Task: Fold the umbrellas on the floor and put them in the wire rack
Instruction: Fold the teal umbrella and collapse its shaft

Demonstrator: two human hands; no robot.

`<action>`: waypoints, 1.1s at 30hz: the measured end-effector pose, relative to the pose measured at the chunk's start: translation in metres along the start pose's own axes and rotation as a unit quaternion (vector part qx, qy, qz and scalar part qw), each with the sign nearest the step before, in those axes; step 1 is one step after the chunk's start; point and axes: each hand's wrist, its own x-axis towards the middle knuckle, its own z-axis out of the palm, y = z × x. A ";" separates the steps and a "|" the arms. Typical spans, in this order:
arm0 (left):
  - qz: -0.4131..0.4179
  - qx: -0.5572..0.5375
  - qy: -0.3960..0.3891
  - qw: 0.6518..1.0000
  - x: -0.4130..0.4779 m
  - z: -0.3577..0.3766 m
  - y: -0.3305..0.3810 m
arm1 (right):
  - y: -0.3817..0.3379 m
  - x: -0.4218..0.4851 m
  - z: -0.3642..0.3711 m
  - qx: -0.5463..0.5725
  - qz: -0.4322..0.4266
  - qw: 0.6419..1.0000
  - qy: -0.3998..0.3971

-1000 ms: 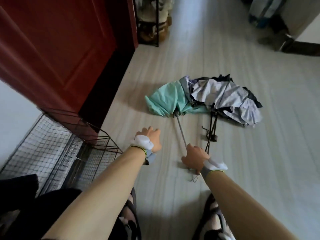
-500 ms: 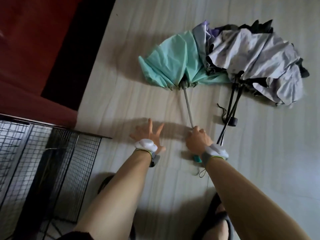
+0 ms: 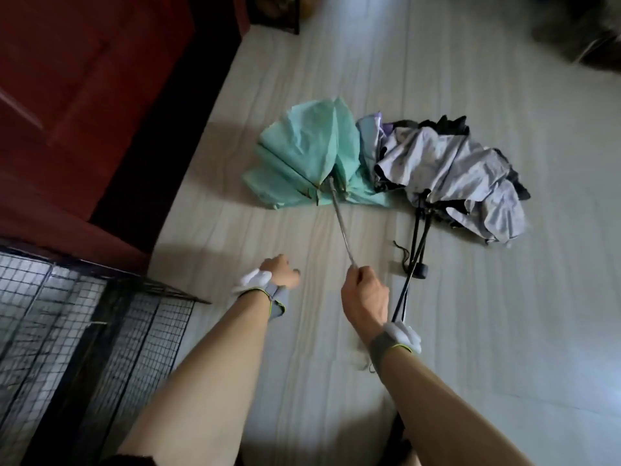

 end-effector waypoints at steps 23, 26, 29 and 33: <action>0.292 -0.446 0.182 0.826 -0.217 -0.113 0.067 | -0.102 -0.144 -0.183 0.212 -0.208 0.954 -0.044; 0.350 -0.253 0.294 0.853 -0.229 -0.091 0.063 | -0.131 -0.136 -0.216 0.350 -0.219 0.910 -0.042; 0.462 -0.104 0.380 0.794 -0.242 -0.058 0.063 | -0.151 -0.128 -0.231 0.456 -0.142 0.874 -0.085; 0.548 -0.008 0.338 0.765 -0.244 -0.032 0.055 | -0.137 -0.106 -0.227 0.538 -0.046 0.842 -0.002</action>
